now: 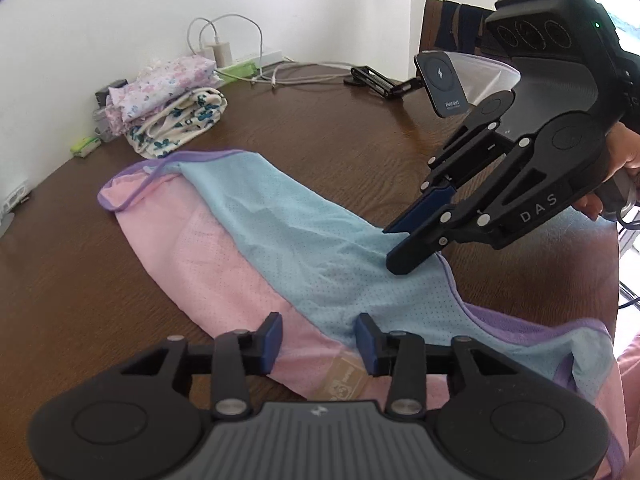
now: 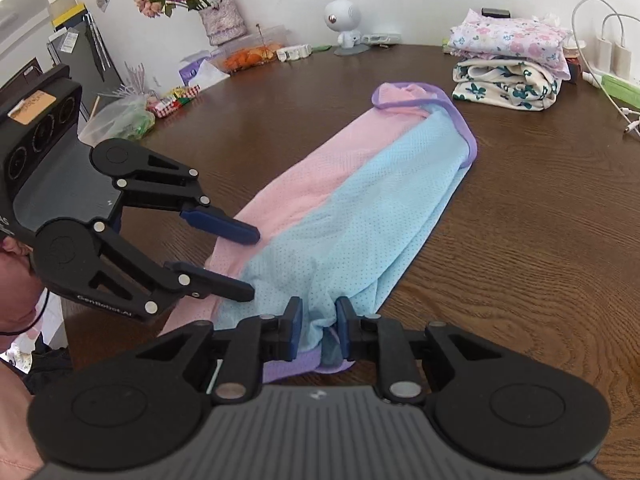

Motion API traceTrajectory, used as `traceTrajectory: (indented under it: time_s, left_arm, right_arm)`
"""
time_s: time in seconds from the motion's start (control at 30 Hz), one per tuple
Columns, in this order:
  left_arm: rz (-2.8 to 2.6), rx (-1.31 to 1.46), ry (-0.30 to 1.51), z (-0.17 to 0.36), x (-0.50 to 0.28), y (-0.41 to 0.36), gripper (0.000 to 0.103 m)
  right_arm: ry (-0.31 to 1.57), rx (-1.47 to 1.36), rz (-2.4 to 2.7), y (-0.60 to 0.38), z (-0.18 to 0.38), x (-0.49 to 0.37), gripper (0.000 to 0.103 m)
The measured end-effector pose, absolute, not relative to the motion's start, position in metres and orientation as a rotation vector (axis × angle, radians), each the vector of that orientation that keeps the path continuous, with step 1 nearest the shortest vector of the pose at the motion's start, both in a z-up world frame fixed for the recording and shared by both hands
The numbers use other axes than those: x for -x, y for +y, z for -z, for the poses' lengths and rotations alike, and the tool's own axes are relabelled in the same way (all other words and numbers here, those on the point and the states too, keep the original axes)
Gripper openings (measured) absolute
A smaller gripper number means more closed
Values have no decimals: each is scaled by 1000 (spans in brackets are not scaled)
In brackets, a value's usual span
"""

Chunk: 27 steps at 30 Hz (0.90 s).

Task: Fold clothes

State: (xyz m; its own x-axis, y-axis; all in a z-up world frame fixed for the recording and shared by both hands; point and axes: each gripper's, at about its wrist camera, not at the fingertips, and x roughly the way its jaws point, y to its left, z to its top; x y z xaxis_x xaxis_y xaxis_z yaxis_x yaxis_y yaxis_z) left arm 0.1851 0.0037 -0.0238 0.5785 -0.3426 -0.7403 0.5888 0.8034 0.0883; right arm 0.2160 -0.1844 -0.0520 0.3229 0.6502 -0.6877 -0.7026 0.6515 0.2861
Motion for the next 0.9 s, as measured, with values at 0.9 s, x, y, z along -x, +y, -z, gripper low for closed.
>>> traceTrajectory:
  time_s: [0.9]
  left_arm:
    - [628,-224,739,44,-247,-4,81]
  right_arm:
    - [735,631,-917,4,59,-409,28]
